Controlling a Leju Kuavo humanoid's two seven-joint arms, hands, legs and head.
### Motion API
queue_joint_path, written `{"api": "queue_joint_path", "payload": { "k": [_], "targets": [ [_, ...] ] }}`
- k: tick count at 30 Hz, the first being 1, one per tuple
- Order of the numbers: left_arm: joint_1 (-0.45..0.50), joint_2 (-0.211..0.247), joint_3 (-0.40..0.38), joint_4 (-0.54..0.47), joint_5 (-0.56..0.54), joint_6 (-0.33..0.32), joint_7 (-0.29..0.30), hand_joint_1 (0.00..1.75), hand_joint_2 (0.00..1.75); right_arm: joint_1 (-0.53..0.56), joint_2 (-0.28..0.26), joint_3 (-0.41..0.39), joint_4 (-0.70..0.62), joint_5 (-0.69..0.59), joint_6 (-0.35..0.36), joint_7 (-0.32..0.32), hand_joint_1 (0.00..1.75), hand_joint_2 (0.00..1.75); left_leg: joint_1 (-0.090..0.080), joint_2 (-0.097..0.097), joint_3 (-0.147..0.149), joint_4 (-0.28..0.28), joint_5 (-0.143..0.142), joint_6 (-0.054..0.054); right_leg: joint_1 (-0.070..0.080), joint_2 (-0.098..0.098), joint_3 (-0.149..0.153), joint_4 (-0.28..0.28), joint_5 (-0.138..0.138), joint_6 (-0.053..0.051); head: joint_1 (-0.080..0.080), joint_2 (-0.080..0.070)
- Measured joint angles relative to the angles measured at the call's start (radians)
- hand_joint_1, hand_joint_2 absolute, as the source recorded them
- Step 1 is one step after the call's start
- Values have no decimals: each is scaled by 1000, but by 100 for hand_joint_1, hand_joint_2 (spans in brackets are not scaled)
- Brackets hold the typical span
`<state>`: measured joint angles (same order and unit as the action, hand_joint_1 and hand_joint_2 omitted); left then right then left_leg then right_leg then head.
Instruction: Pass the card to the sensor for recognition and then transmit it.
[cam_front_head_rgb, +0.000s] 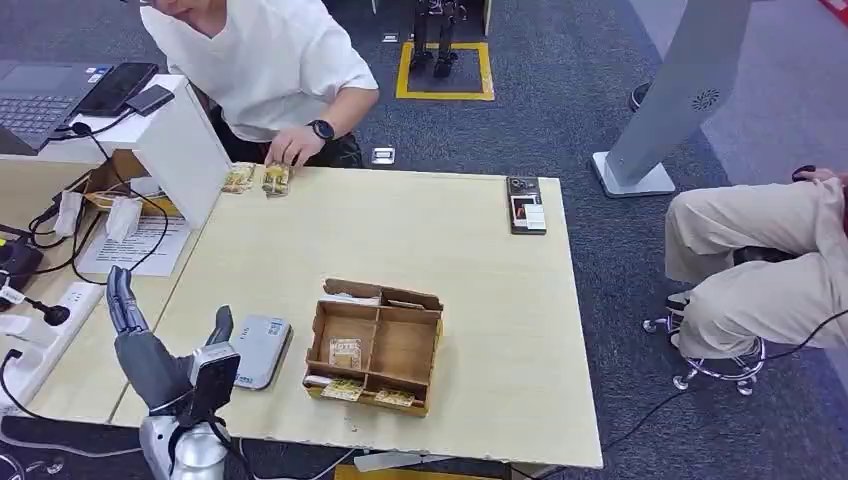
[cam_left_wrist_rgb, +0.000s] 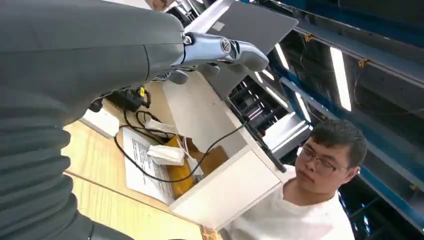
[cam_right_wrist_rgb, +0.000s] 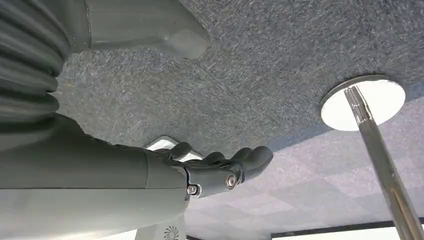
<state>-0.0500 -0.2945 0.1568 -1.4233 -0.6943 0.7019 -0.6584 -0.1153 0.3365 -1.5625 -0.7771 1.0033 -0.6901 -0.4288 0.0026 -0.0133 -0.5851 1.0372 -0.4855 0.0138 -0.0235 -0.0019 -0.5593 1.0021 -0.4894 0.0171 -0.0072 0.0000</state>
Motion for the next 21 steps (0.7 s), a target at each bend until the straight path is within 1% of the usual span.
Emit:
{"api": "queue_joint_path", "payload": {
  "k": [3, 5, 8, 11, 16, 19, 21],
  "targets": [
    [4, 0, -17, -10, 13, 0, -24, 0, 175, 1, 0, 0, -3, -5, 0, 0, 0, 175, 0, 0, 0, 0, 0, 0, 0, 0, 0, 0, 0, 0, 0, 0],
    [18, 0, -52, -37, 12, 0, -40, 0, 175, 1, 0, 0, -6, -11, 0, -2, 0, 175, 0, 0, 0, 0, 0, 0, 0, 0, 0, 0, 0, 0, -1, 0],
    [55, 4, -144, -87, 27, 0, -43, 0, 175, 1, 0, 0, -6, -29, 0, -11, 0, 175, 0, 0, 0, 0, 0, 0, 0, 0, 0, 0, 0, 0, 0, 0],
    [112, 16, -280, -140, 41, 0, -44, 0, 175, 2, 0, 0, -5, -40, 0, -25, 0, 175, 0, 0, -1, 0, -1, 2, 0, 0, 0, -1, 0, 0, 0, 0],
    [170, 50, -455, -186, 39, 0, -45, 0, 175, 3, -2, 0, -2, -46, 0, -36, 0, 175, 0, 0, -1, 0, -2, 2, 0, 0, 0, -1, 0, 0, 0, 0],
    [184, 63, -505, -200, 40, 0, -45, 0, 175, 3, -5, 0, -1, -47, 0, -36, 0, 175, 0, 0, -1, 0, -2, 2, 0, 0, 0, -1, 0, 0, 0, 0],
    [190, 69, -525, -205, 41, 0, -45, 0, 175, 3, -6, 0, 0, -47, 0, -36, 0, 175, 0, 0, -1, 0, -2, 2, 0, 0, 0, -1, 0, 0, 0, 0]
  ]
}}
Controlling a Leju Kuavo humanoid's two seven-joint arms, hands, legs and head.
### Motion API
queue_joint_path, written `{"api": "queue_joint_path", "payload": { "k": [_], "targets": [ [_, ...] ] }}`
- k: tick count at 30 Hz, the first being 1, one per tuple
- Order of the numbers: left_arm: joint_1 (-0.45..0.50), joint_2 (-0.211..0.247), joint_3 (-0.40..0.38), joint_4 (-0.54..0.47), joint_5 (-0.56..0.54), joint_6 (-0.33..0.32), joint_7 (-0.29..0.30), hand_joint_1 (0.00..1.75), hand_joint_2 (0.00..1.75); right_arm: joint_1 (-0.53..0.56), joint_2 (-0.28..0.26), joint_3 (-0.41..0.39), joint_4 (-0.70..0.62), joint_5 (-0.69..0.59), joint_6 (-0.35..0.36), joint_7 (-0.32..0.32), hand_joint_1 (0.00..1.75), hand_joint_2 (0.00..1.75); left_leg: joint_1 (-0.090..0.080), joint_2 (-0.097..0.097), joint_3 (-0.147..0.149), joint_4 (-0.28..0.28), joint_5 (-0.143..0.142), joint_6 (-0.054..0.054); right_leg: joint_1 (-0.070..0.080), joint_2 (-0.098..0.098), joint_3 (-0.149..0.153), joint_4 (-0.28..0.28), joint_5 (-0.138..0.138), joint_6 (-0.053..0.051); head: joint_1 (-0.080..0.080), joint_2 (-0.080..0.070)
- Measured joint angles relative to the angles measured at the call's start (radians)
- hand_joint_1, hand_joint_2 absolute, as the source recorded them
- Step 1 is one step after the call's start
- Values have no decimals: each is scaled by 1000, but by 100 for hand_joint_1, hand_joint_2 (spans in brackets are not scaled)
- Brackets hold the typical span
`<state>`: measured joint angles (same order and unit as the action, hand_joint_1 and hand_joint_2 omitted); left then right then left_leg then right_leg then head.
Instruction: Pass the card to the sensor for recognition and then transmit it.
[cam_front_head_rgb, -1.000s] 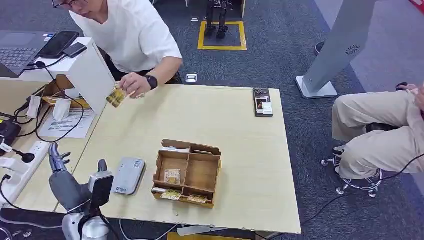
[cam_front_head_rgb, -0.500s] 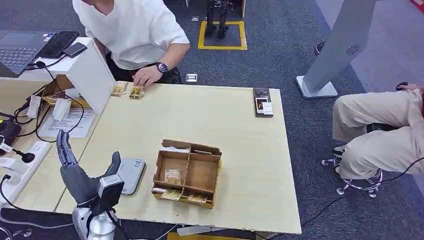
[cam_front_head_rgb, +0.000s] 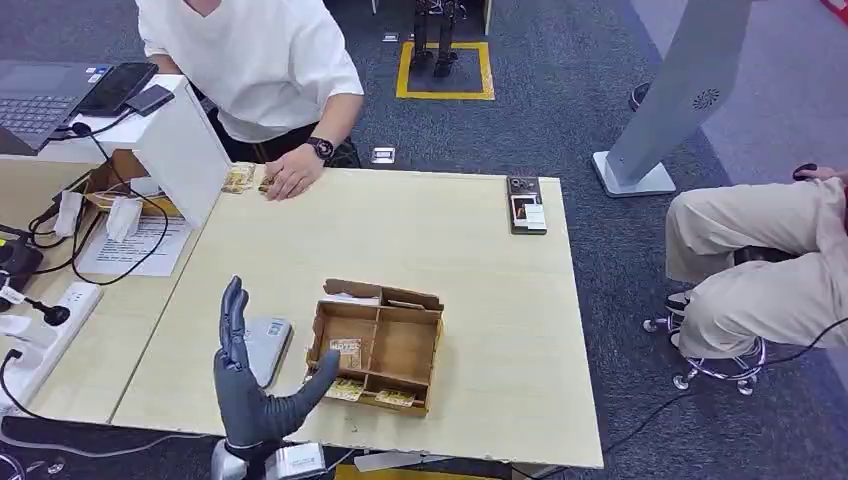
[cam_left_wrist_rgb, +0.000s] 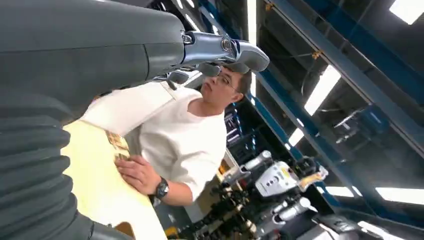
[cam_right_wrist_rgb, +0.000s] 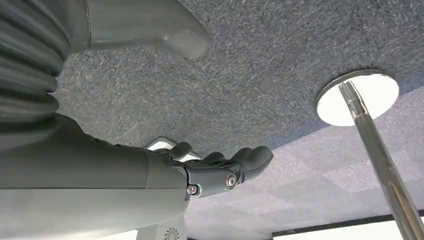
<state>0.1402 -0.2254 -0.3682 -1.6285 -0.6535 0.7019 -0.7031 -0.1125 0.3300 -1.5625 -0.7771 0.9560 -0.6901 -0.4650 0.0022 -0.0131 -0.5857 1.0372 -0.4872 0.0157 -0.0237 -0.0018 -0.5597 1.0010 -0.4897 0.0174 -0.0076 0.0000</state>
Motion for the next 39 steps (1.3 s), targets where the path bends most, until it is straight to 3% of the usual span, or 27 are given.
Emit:
{"api": "queue_joint_path", "payload": {
  "k": [6, 17, 20, 25, 33, 39],
  "targets": [
    [4, 16, -39, -6, 8, -2, 0, 0, 175, 0, -3, 0, 2, -2, 0, -3, 0, 175, 0, 0, 0, 0, 0, 0, 0, 0, 0, 0, 0, 0, 0, 0],
    [-9, 95, -176, -5, 28, -106, 0, 0, 175, 0, -12, 0, 12, -8, 0, -18, 0, 175, 0, 0, 0, 0, 0, 0, 0, 0, 0, 0, 0, 0, 0, 0],
    [-16, 106, -191, -1, -31, -105, 19, 0, 175, 1, -15, 0, 16, -4, 0, -19, 0, 175, 0, 0, 0, 0, 0, 0, 0, 0, 0, 0, 0, 0, 0, 0],
    [-30, 124, -215, 51, -334, -49, 113, 0, 175, 0, -26, 0, 30, 15, 0, -18, 0, 175, 0, 0, 0, 0, 0, 0, 0, 0, 0, 0, 0, 0, 0, 0],
    [-56, 143, -266, 111, -403, -42, 147, 0, 175, 0, -32, 0, 39, 27, 0, -17, 0, 175, 0, 0, 0, 0, 0, 0, 0, 0, 0, 0, 0, 0, 0, 0],
    [-82, 151, -294, 159, -519, -29, 217, 0, 175, 0, -35, 0, 44, 39, 0, -17, 0, 175, 0, 0, 0, 0, 0, 0, 0, 0, 0, 0, 0, 0, 0, 0]
  ]
}}
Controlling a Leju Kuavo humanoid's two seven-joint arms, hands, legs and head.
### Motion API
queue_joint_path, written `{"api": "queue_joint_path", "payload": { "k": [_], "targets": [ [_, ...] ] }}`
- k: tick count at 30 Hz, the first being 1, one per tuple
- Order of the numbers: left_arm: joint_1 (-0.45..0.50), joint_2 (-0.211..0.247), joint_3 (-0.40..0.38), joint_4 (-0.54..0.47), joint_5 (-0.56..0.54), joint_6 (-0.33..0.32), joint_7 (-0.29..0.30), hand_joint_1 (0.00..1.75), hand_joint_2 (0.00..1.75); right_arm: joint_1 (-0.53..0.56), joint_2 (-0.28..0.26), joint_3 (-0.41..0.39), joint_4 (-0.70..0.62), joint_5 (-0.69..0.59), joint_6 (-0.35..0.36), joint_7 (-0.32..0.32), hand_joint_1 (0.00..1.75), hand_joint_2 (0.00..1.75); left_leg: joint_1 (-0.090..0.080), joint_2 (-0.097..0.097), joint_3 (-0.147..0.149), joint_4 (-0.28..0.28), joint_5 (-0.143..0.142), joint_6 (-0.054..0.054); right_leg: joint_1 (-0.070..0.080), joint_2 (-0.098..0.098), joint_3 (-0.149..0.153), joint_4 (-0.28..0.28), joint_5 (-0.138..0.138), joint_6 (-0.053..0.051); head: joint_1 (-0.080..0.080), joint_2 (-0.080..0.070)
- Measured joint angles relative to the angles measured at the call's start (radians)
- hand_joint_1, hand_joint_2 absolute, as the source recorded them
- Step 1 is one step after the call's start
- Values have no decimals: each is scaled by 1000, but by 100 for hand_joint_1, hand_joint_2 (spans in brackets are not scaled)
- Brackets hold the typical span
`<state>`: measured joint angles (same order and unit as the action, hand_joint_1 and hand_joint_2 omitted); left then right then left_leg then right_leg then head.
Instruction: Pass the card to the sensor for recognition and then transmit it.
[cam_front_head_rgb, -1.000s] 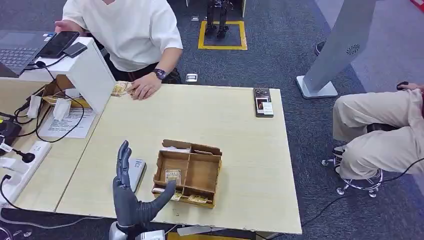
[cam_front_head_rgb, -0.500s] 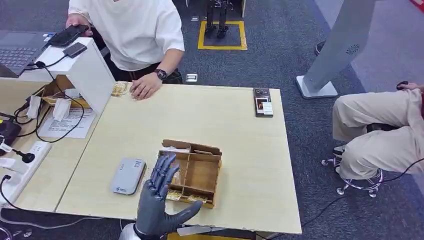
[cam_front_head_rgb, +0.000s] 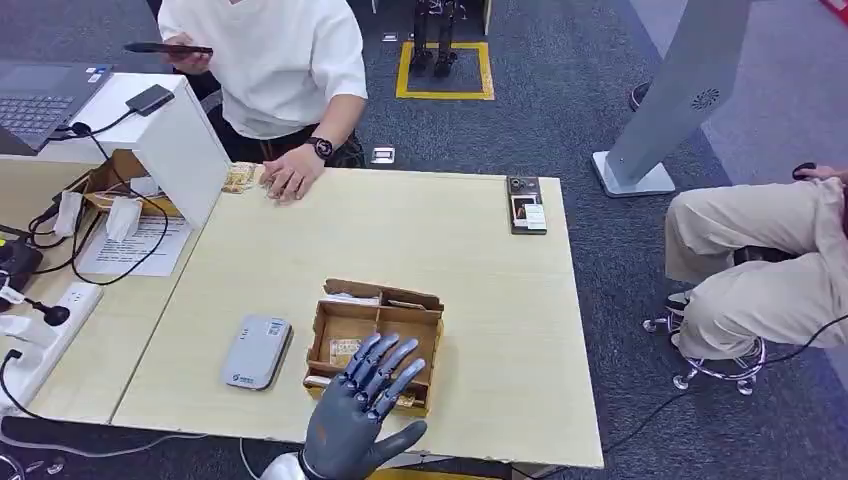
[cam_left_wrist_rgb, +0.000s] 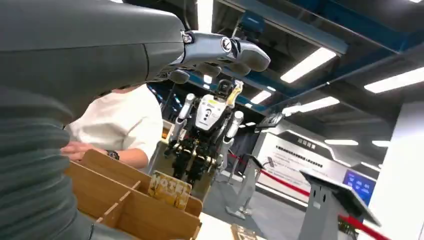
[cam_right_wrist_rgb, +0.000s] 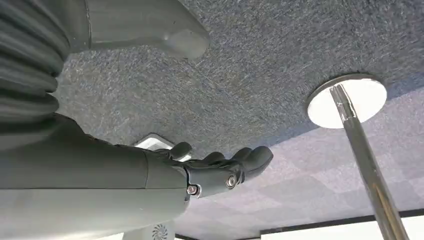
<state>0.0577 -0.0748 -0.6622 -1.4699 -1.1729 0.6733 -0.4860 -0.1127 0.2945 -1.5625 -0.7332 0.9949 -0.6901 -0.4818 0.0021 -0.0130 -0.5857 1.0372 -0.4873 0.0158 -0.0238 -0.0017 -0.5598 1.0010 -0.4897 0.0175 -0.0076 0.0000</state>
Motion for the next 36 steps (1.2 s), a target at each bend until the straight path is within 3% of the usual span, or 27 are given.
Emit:
{"api": "queue_joint_path", "payload": {
  "k": [11, 26, 36],
  "targets": [
    [-24, 2, -18, 62, -111, 15, 77, 0, 175, 0, -2, 0, 5, 9, 0, 5, 0, 175, 0, 0, 0, 0, 0, 0, 0, 0, 0, 0, 0, 0, 0, 0],
    [-27, 2, -19, 76, -125, 16, 84, 0, 175, 0, -3, 0, 9, 10, 0, 8, 0, 175, 0, 0, 0, 0, 0, 0, 0, 0, 0, 0, 0, 0, 0, 0],
    [-38, 2, -19, 98, -263, 16, 175, 0, 175, 0, -3, 0, 9, 14, 0, 11, 0, 175, 0, 0, 0, 0, 0, 0, 0, 0, 0, 0, 0, 0, 0, 0]
  ]
}}
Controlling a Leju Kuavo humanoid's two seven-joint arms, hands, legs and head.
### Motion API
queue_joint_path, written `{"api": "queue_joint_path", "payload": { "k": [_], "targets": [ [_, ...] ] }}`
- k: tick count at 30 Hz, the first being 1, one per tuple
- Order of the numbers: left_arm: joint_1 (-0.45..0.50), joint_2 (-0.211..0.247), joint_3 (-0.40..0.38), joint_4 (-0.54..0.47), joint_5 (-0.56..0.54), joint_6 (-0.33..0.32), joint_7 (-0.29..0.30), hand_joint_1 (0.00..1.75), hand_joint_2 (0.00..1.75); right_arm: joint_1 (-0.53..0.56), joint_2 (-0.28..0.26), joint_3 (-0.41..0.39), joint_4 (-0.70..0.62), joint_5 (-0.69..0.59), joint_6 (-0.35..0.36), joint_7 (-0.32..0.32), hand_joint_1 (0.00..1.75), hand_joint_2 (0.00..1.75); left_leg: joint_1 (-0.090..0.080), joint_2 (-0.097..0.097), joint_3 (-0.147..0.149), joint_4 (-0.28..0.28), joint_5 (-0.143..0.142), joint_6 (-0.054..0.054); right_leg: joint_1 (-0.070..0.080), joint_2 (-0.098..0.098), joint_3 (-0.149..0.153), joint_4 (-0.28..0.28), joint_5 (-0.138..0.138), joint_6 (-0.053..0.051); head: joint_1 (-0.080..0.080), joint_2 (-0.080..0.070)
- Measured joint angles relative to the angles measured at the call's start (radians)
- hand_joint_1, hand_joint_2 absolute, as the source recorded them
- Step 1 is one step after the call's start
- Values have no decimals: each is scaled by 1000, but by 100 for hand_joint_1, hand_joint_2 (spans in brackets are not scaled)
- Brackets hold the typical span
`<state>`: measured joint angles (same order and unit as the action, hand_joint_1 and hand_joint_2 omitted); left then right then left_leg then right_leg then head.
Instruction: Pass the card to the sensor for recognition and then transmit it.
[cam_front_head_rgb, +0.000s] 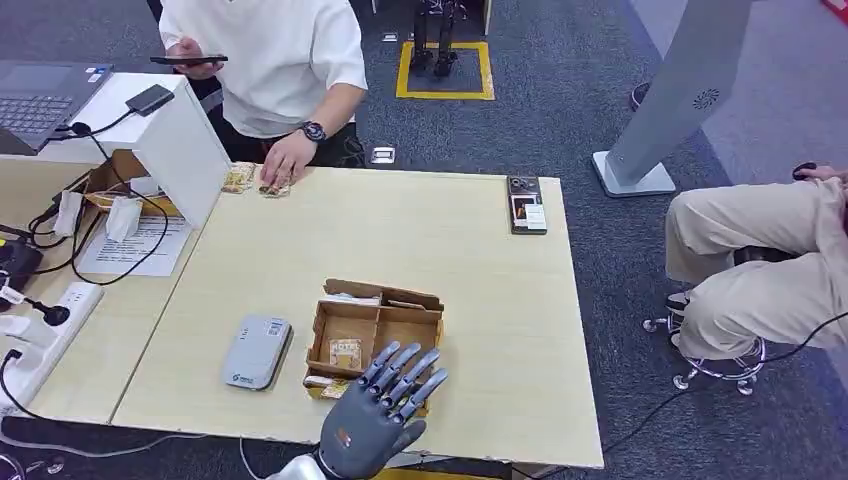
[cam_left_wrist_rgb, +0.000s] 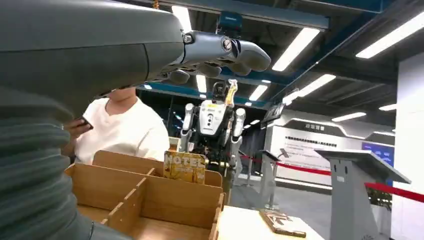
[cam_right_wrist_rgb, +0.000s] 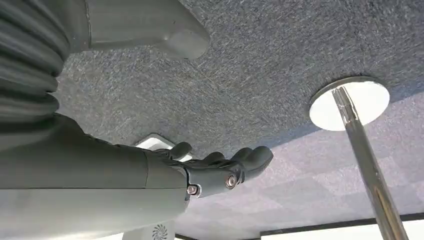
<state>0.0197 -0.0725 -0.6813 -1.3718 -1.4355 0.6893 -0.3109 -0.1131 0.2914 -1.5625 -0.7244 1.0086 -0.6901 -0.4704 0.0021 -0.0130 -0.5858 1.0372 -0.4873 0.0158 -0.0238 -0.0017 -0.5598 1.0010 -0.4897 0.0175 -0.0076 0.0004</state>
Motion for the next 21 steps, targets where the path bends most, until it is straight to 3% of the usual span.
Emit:
{"api": "queue_joint_path", "payload": {
  "k": [7, 15, 21],
  "targets": [
    [-4, 0, 0, 11, -4, 0, 1, 0, 175, 0, 0, 0, 0, 0, 0, 0, 0, 175, 0, 0, 0, 0, 0, 0, 0, 0, 0, 0, 0, 0, 0, 0],
    [-10, 0, 0, 33, -105, 0, 94, 0, 175, 0, 0, 0, 0, 3, 0, 6, 0, 175, 0, 0, 0, 0, 0, 0, 0, 0, 0, 0, 0, 0, 0, 0],
    [-10, 0, 0, 33, -105, 0, 94, 0, 175, 0, 0, 0, 0, 3, 0, 6, 0, 175, 0, 0, 0, 0, 0, 0, 0, 0, 0, 0, 0, 0, 0, 0]
  ]
}}
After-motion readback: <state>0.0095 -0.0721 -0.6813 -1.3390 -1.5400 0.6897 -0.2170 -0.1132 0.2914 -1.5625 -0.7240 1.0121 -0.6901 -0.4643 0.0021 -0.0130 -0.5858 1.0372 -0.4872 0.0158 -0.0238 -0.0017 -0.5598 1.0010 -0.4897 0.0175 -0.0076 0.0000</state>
